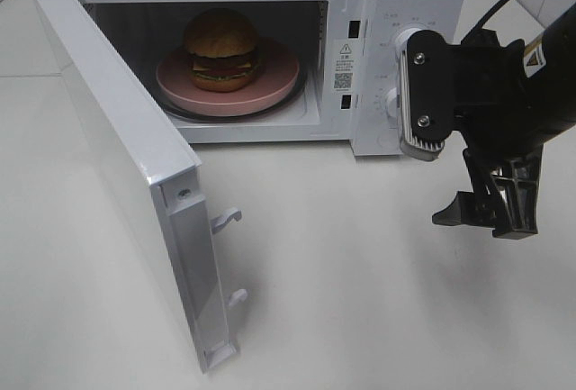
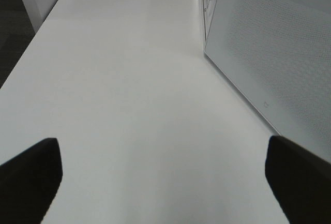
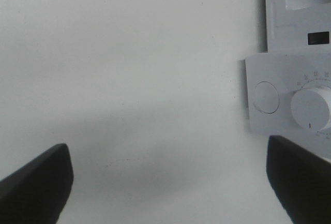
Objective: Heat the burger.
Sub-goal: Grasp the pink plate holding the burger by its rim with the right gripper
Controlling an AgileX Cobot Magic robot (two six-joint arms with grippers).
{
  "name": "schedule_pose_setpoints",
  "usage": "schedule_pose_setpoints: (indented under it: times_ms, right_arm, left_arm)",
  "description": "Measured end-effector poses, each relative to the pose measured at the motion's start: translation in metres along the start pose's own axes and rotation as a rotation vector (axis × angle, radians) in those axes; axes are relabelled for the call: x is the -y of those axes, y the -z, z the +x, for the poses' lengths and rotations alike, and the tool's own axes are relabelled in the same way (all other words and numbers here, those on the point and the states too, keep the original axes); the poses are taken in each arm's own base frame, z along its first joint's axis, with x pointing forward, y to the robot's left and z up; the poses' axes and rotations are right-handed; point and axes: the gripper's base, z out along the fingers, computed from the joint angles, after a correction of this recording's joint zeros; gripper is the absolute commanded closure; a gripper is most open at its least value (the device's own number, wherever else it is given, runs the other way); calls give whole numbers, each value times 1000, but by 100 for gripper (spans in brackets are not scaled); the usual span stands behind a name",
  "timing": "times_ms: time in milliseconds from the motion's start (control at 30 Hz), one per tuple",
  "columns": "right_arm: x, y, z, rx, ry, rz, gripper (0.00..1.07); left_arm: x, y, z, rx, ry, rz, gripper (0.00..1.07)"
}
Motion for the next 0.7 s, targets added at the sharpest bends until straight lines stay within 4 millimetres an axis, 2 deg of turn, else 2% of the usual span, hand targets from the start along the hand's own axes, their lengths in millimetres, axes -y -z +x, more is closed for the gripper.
schedule_pose_setpoints:
  times_ms: [500, 700]
  right_arm:
    - [8, 0, -9, 52, 29, 102, 12]
    - [14, -16, -22, 46, 61, 88, 14]
  left_arm:
    - [0, 0, 0, 0, 0, 0, 6]
    - [0, 0, 0, 0, 0, 0, 6]
